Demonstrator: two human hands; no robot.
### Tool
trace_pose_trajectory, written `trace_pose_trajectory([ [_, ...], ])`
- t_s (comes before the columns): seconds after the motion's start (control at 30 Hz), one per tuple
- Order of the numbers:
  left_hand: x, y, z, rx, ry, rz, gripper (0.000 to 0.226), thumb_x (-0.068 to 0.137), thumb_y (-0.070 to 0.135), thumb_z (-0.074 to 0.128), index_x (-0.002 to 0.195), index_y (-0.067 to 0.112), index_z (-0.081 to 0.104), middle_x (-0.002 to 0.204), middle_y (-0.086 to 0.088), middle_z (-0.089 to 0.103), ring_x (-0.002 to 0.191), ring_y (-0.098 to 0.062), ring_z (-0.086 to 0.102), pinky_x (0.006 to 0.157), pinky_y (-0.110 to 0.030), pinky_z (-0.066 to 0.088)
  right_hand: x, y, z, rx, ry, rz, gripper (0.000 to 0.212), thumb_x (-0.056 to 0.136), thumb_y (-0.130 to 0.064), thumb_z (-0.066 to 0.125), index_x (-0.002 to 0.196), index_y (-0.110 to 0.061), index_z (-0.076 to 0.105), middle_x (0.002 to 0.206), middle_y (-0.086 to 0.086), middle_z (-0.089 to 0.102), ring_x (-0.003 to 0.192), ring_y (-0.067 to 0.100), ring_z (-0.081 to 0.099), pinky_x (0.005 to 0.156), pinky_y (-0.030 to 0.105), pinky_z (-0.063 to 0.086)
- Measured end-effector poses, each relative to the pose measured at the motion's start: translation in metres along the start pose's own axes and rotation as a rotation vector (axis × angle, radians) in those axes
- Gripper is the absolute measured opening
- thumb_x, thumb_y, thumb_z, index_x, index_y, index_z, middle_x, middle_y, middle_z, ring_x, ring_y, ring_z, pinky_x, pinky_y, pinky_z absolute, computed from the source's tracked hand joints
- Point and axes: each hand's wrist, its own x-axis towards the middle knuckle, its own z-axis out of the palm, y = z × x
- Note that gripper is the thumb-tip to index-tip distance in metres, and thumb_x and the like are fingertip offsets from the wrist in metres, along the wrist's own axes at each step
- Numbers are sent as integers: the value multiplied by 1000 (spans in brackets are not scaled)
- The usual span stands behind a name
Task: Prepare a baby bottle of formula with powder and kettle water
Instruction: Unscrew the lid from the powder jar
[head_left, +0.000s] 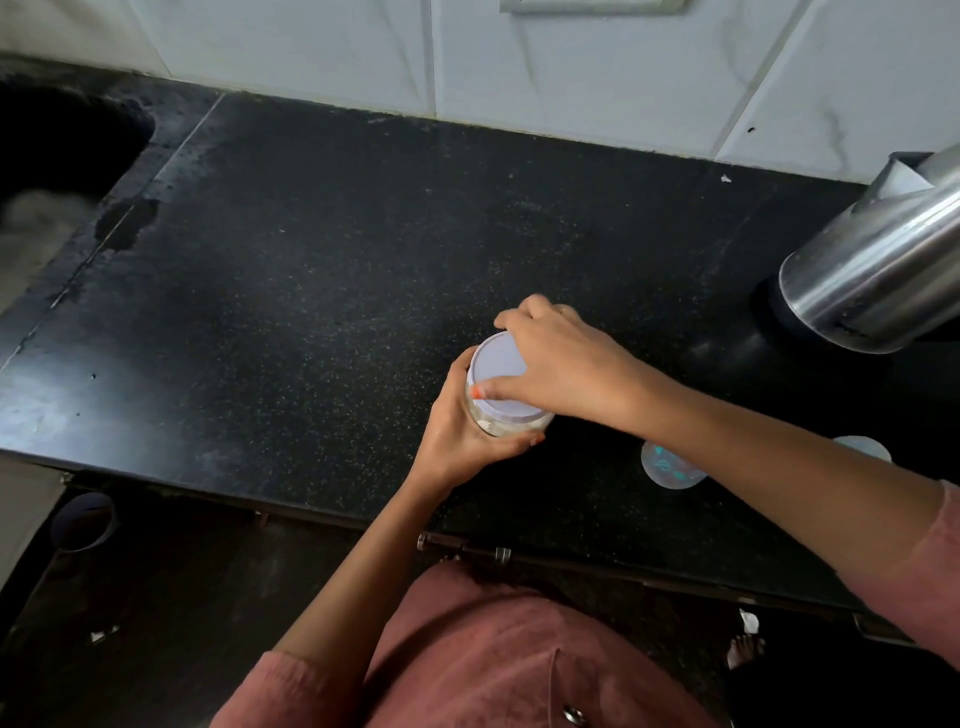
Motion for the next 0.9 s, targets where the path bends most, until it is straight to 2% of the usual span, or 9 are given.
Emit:
trace_pose_trajectory([
  [0.07, 0, -1, 0, -5, -5, 18, 88, 51, 33, 85, 121, 55, 36, 121, 15, 54, 114, 1, 53, 85, -11, 45, -2, -6, 6, -156, 108, 58, 76, 74, -66, 54, 127, -13, 42, 125, 9, 41, 116, 29, 40, 71, 34, 33],
  [0.17, -1, -1, 0, -4, -12, 8, 90, 50, 31, 85, 123, 48, 35, 121, 19, 53, 113, 3, 52, 83, -10, 44, -3, -12, 11, -285, 129, 62, 76, 72, -68, 55, 122, -13, 44, 120, 11, 44, 108, 30, 46, 68, 34, 30],
  [0.27, 0, 0, 0, -10, -20, -16, 92, 48, 35, 84, 125, 42, 34, 123, 12, 54, 114, 2, 52, 86, -13, 45, -2, -12, 4, -236, 77, -52, 65, 71, -46, 66, 124, -16, 44, 122, 9, 43, 111, 29, 44, 69, 33, 32],
  [0.37, 1, 0, -1, 16, -22, -25, 95, 47, 40, 83, 129, 37, 34, 127, 8, 52, 119, -3, 50, 93, -20, 45, -1, -8, -5, -187, -79, -222, 70, 65, -21, 73, 127, -22, 41, 125, 1, 37, 119, 21, 33, 69, 29, 37],
  [0.5, 1, 2, -1, 25, -28, -38, 93, 46, 39, 82, 124, 47, 31, 127, 14, 49, 119, 5, 46, 90, -11, 41, -1, 3, -10, -11, -240, -259, 78, 65, -8, 73, 132, -27, 37, 133, -7, 31, 128, 16, 22, 90, 33, 42],
  [0.6, 0, 2, -1, 29, -24, -32, 91, 46, 45, 79, 123, 48, 30, 126, 19, 47, 118, 10, 44, 90, -8, 39, -3, 6, -7, 46, -240, -176, 89, 67, -27, 77, 140, -28, 26, 149, -4, 14, 138, 21, 7, 104, 43, 32],
  [0.67, -1, 2, -1, 17, -26, -32, 90, 45, 48, 77, 122, 48, 31, 124, 19, 47, 116, 9, 46, 90, -10, 41, -6, 2, 0, 40, -125, -105, 90, 67, -44, 74, 140, -29, 24, 145, 1, 18, 134, 23, 14, 94, 40, 36],
  [0.73, -1, 1, -1, 6, -28, -35, 90, 45, 46, 78, 122, 50, 31, 124, 15, 49, 117, 0, 49, 91, -19, 44, -7, -1, 8, -13, -20, -100, 82, 70, -46, 71, 138, -28, 29, 136, 3, 27, 127, 24, 24, 80, 35, 37],
  [0.9, 1, 1, -1, 26, -11, -11, 88, 47, 43, 81, 119, 57, 32, 125, 17, 50, 116, 4, 49, 89, -13, 43, -4, 7, 2, 22, -23, -272, 66, 69, -19, 71, 127, -29, 42, 127, -1, 34, 120, 18, 29, 77, 28, 38],
])
